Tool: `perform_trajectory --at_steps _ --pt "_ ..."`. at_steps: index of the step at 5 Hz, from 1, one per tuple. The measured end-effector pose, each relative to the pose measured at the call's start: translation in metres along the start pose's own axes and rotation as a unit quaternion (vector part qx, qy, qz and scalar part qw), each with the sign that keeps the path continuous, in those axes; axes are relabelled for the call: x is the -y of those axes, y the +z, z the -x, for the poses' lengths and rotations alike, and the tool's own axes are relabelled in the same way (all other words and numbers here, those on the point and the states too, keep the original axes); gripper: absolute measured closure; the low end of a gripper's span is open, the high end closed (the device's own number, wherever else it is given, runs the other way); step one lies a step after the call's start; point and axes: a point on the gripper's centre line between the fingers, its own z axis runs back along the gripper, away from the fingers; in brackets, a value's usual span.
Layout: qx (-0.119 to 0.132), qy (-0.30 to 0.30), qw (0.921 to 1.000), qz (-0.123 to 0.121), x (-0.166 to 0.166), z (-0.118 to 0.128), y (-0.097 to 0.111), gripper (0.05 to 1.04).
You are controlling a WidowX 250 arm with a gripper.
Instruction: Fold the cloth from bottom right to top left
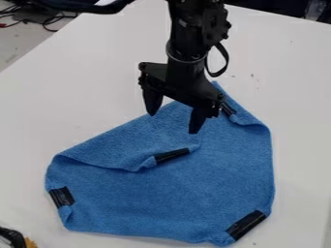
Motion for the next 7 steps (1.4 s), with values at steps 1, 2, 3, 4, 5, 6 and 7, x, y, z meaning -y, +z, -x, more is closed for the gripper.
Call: perform_trajectory --at_steps 1,2,3,4,5,6,7 --pt "-0.015 0.0 0.9999 -0.003 0.001 0.004 -0.007 0.083" --pt "-0.019 -0.01 0.9998 0.003 0.019 0.01 -0.007 0.083" --pt "-0.025 -0.02 0.9993 0.017 0.041 0.018 -0.003 0.083" --pt "-0.041 -0.023 0.9985 0.028 0.065 0.032 0.001 0.083" --pt "-0.055 -0.012 0.9956 0.074 0.098 0.066 -0.01 0.083" --pt "-0.073 -0.005 0.9927 0.095 0.12 0.081 -0.027 0.083" --pt "-0.069 -0.015 0.9933 0.091 0.131 0.084 -0.027 0.083"
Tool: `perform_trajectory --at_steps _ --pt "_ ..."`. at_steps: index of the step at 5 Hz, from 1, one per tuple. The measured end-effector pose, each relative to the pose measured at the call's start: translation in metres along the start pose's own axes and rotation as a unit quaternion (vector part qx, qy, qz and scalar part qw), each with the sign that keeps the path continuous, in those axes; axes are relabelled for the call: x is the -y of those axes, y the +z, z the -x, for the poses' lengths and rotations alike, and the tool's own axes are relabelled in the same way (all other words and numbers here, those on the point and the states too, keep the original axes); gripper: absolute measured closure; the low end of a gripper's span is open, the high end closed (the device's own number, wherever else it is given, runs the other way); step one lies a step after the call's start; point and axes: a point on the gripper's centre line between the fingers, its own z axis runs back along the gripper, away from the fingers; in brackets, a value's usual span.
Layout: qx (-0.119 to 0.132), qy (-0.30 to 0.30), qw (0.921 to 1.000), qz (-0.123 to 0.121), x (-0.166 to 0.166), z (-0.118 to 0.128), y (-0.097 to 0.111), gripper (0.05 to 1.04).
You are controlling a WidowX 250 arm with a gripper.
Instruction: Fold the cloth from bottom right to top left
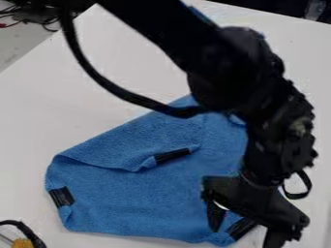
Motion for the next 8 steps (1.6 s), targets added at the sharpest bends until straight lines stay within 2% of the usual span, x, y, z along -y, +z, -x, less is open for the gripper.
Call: perform_trajectory --at_steps 1,2,3,4,6,7,8 --pt "-0.003 -0.003 1.0 -0.009 0.005 -0.007 -0.001 0.083" --pt "-0.004 -0.016 0.9999 -0.003 0.006 -0.01 -0.006 0.083" --pt "-0.007 -0.023 0.9997 0.005 0.003 -0.017 -0.015 0.083" --pt "-0.008 -0.015 0.9995 0.026 0.005 -0.021 -0.019 0.134" --pt "-0.001 -0.01 0.9986 0.051 0.006 -0.025 -0.024 0.649" --pt "0.004 -0.016 0.9987 0.048 0.005 -0.027 -0.023 0.851" --pt "0.007 -0.015 0.9991 0.038 0.006 -0.027 -0.022 0.966"
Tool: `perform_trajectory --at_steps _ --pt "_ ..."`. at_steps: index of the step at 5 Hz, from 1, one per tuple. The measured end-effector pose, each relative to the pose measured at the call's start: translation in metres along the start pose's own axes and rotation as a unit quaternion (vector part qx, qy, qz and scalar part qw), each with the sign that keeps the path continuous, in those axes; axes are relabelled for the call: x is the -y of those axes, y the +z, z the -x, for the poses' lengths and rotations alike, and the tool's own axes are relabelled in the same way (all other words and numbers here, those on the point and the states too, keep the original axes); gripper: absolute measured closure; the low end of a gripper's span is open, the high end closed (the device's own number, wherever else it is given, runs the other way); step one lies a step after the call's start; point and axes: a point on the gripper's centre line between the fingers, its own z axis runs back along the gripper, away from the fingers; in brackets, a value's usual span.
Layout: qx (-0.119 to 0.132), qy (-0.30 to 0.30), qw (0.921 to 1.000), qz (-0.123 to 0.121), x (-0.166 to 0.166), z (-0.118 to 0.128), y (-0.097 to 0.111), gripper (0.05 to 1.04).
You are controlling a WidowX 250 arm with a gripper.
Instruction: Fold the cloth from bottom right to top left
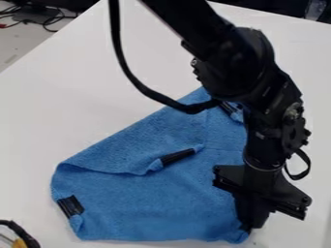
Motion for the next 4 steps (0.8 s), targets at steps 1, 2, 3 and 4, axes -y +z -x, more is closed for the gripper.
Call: perform_trajectory --at_steps 1,2,3,4 --pt "-0.017 0.007 0.9995 -0.026 0.002 0.002 0.004 1.003" --pt "-0.037 0.008 0.9976 -0.058 0.001 -0.001 0.021 1.006" --pt "-0.027 0.02 0.9965 -0.076 -0.019 -0.015 0.048 1.006" --pt "-0.011 0.025 0.9967 -0.077 -0.054 -0.031 0.056 1.006"
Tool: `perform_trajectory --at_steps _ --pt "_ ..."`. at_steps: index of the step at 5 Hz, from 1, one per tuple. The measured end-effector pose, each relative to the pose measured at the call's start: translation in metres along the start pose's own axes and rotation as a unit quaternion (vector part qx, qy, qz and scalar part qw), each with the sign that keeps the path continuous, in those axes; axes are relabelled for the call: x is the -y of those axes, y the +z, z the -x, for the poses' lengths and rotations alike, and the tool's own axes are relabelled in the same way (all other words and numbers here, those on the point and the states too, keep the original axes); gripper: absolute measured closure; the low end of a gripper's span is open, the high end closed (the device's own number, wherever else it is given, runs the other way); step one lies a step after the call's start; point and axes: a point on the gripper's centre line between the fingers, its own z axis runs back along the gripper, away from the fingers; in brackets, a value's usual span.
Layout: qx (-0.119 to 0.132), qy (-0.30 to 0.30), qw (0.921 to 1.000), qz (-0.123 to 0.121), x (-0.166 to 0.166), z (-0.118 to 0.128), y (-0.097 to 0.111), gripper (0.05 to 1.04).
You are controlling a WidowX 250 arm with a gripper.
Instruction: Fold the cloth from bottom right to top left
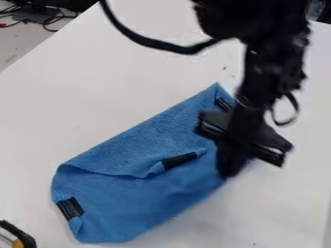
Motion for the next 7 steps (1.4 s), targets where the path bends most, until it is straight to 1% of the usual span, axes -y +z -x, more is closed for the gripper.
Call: perform_trajectory --at_steps 1,2,3,4,5,6,7 --pt "-0.009 0.011 0.9995 0.028 -0.043 -0.016 -0.014 1.007" --pt "-0.04 -0.005 0.9973 0.062 -0.066 -0.026 -0.044 1.01" --pt "-0.042 -0.006 0.9958 0.081 -0.076 -0.037 -0.053 1.01" --pt "-0.044 -0.01 0.9953 0.085 -0.077 -0.039 -0.057 0.983" --pt "-0.036 -0.024 0.9977 0.052 -0.074 -0.041 -0.053 0.813" --pt "-0.021 -0.014 0.9996 0.008 -0.074 -0.038 -0.04 0.542" --pt "0.01 -0.005 0.9996 -0.027 -0.088 -0.036 -0.018 0.24"
